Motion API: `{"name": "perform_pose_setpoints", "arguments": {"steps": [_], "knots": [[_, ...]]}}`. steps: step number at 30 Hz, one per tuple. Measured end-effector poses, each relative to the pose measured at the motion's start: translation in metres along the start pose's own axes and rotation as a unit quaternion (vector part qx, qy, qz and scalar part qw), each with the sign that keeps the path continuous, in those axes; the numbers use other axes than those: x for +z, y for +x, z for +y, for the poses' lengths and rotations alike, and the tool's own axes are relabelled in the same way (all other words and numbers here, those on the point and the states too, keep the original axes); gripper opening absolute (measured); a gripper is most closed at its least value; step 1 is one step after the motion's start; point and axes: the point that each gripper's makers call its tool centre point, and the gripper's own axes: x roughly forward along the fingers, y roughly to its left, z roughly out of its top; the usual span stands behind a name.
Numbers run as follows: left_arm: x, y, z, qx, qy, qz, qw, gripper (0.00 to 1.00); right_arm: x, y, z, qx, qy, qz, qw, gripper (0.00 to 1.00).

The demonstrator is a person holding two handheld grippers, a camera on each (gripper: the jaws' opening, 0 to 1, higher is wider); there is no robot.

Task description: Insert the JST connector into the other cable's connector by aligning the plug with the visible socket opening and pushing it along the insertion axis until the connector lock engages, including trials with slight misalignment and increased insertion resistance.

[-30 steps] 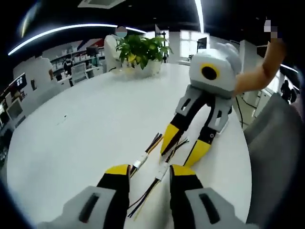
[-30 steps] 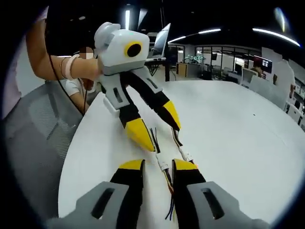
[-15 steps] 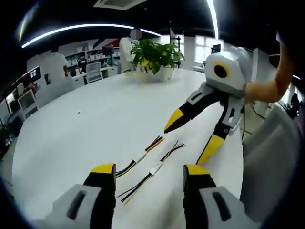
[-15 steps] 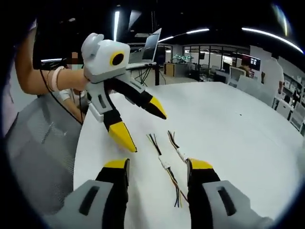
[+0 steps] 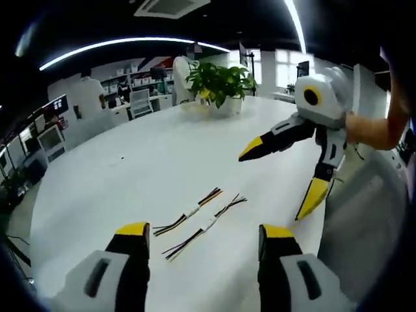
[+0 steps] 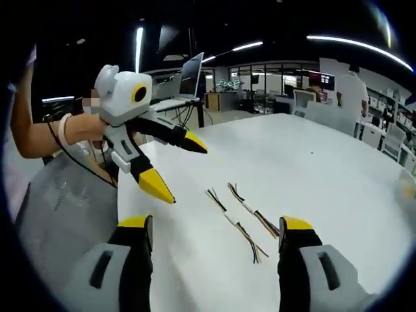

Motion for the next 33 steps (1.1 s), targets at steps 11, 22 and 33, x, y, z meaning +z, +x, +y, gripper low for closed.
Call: {"name": "perform_pose_setpoints", "arguments": {"steps": [11,22,33], "knots": [[-0.012,-0.032,-0.031,0.013,-0.010,-0.001,0.9999,0.72,0.000,-0.025,0.009,-0.040,0.043,-0.006,0.9983,0.79],[-0.030,-0.050,-0.020,0.050,-0.065,0.012,0.9966,0.83,0.003,-0.035,0.022,-0.060,0.053,-0.025,0.9965,0.77],[-0.016,-0.053,-0.013,0.083,-0.087,0.000,0.9927,0.86,0.011,-0.037,0.019,-0.103,0.062,-0.034,0.9921,0.83]]}}
